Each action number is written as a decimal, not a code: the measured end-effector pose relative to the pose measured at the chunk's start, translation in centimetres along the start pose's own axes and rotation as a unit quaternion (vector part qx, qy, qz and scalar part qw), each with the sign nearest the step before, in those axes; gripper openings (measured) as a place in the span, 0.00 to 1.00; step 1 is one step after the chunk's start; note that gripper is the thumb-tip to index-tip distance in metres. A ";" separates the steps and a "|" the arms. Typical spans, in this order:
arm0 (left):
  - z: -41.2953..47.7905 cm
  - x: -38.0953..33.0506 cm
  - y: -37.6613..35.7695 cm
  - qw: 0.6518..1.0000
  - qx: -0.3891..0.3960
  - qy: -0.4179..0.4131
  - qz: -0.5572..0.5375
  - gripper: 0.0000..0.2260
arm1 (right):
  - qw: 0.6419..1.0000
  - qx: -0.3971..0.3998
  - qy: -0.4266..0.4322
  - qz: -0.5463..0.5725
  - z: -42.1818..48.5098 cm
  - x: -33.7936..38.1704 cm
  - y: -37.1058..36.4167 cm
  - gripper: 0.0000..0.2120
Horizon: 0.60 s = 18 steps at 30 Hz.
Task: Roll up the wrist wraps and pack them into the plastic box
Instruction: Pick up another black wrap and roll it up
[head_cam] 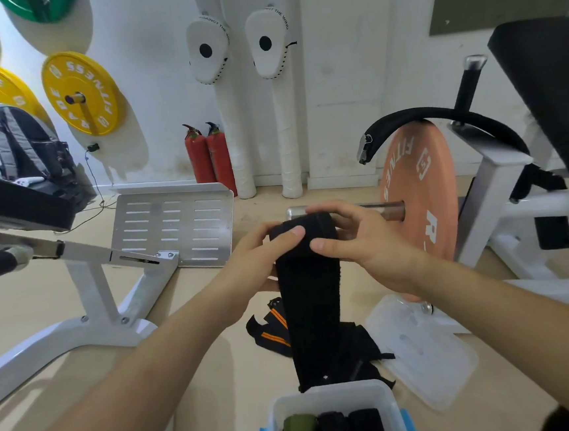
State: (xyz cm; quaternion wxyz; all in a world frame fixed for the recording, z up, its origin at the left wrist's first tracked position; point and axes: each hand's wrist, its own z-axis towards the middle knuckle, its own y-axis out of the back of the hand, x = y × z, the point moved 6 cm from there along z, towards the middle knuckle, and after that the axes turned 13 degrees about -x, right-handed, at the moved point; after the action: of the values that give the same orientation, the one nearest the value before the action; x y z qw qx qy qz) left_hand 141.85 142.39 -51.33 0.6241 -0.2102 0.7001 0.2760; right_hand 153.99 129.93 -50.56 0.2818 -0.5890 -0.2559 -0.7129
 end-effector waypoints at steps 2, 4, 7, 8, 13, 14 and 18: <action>0.0 -0.1 0.0 1.000 0.003 -0.016 -0.024 0.16 | 0.999 0.000 0.009 -0.035 0.0 0.0 0.1 0.30; 0.1 -0.3 0.1 0.999 0.005 -0.034 -0.040 0.17 | 0.998 0.005 0.019 -0.065 -0.1 0.1 0.0 0.32; 0.3 -0.4 0.6 0.996 -0.023 -0.067 -0.053 0.22 | 0.998 0.008 0.016 -0.056 -0.1 0.4 -0.1 0.31; 0.3 -0.6 0.7 0.994 -0.037 -0.083 -0.056 0.22 | 0.999 0.012 0.003 -0.035 -0.1 0.5 -0.1 0.28; 0.1 -1.3 0.9 0.984 -0.062 -0.152 -0.068 0.21 | 0.996 0.047 -0.076 0.009 0.0 0.0 -0.6 0.21; 0.0 -1.4 0.9 0.982 -0.064 -0.165 -0.063 0.21 | 0.995 0.050 -0.086 0.014 0.0 -0.1 -0.7 0.21; -0.1 -1.4 0.6 0.978 -0.056 -0.200 -0.022 0.24 | 0.993 0.042 -0.105 0.039 0.1 -0.3 -0.9 0.17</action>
State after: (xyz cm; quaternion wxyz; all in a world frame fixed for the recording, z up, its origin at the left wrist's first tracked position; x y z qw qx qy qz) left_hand 141.59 142.69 -49.91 0.7446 -0.2006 0.5401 0.3370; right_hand 153.45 130.67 -50.84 0.3052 -0.6581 -0.2905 -0.6240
